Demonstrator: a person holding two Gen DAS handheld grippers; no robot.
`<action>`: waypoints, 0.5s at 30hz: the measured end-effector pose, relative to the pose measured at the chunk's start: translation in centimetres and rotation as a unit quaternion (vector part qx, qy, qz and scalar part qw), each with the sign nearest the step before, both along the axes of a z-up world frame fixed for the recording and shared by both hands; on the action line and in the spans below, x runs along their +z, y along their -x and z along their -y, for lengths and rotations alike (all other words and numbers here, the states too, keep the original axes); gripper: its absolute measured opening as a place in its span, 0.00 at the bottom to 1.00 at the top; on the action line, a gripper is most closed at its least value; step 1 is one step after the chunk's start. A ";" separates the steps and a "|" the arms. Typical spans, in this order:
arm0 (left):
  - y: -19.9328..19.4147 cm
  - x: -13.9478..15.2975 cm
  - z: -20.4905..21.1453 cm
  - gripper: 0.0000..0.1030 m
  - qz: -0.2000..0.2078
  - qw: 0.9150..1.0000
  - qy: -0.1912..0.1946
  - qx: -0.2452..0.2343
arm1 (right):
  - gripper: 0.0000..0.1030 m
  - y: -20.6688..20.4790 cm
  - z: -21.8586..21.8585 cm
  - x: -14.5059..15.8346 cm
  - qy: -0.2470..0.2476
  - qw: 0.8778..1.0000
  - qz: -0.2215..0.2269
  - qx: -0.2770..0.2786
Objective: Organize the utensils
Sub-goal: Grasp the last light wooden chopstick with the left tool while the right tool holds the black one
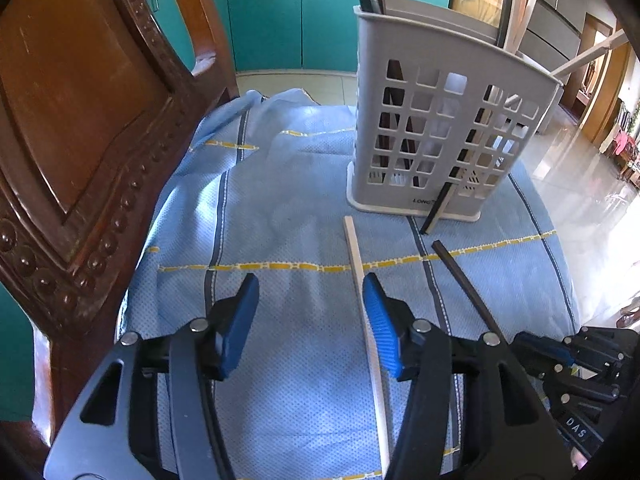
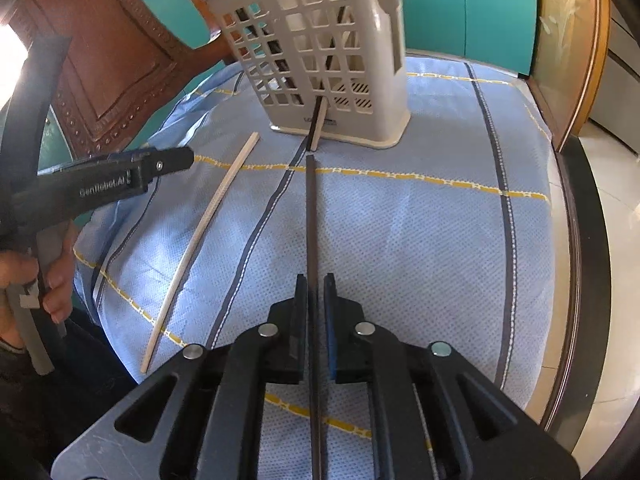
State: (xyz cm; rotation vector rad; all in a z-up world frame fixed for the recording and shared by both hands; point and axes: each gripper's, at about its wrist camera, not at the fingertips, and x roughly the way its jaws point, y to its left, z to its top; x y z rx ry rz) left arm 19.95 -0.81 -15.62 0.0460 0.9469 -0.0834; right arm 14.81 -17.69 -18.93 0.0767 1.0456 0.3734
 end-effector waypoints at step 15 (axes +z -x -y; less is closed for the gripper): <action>-0.2 -0.8 0.3 0.59 -0.015 1.000 -0.004 -0.003 | 0.37 -0.5 0.9 0.1 0.011 0.999 0.004 -0.039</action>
